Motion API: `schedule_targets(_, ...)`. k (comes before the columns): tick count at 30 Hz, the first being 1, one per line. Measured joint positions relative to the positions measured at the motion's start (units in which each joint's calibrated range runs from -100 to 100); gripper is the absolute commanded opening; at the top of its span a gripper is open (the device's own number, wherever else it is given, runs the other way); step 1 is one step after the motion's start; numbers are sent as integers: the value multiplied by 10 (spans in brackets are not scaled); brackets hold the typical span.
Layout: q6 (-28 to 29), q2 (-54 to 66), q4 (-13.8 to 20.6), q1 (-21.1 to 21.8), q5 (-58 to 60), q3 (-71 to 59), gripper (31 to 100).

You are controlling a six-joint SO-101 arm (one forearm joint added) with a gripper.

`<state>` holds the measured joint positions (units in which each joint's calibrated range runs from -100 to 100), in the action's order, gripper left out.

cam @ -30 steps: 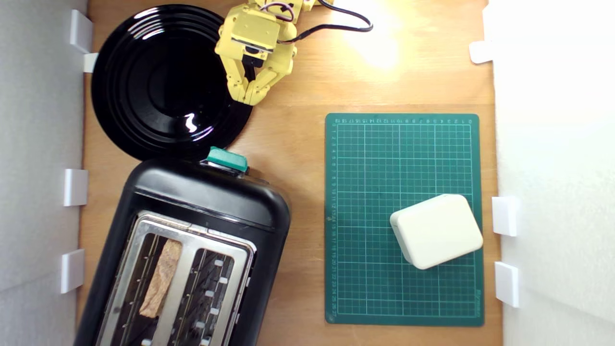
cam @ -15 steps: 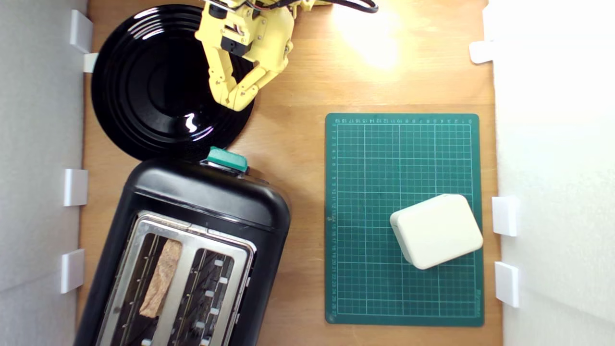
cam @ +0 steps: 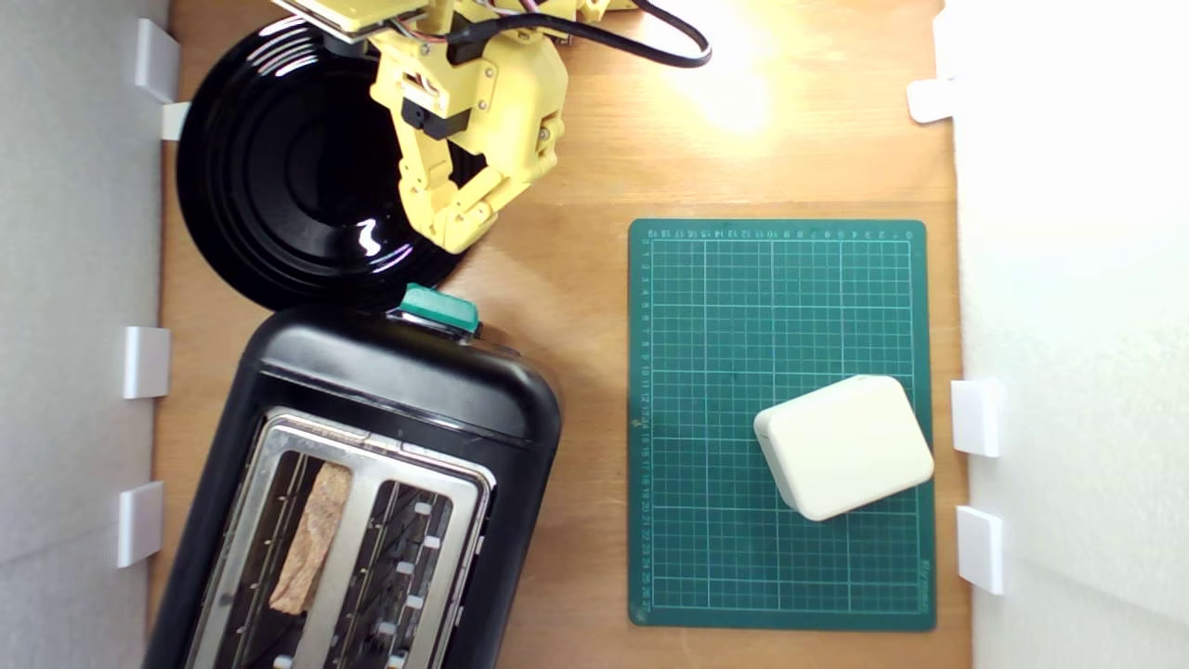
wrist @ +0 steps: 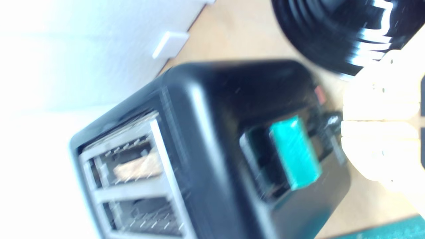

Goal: Start toaster

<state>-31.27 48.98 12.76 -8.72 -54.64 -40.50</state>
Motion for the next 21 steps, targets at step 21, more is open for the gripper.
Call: schedule_targets(21, -20, -178, 38, 25, 8, 189, 313)
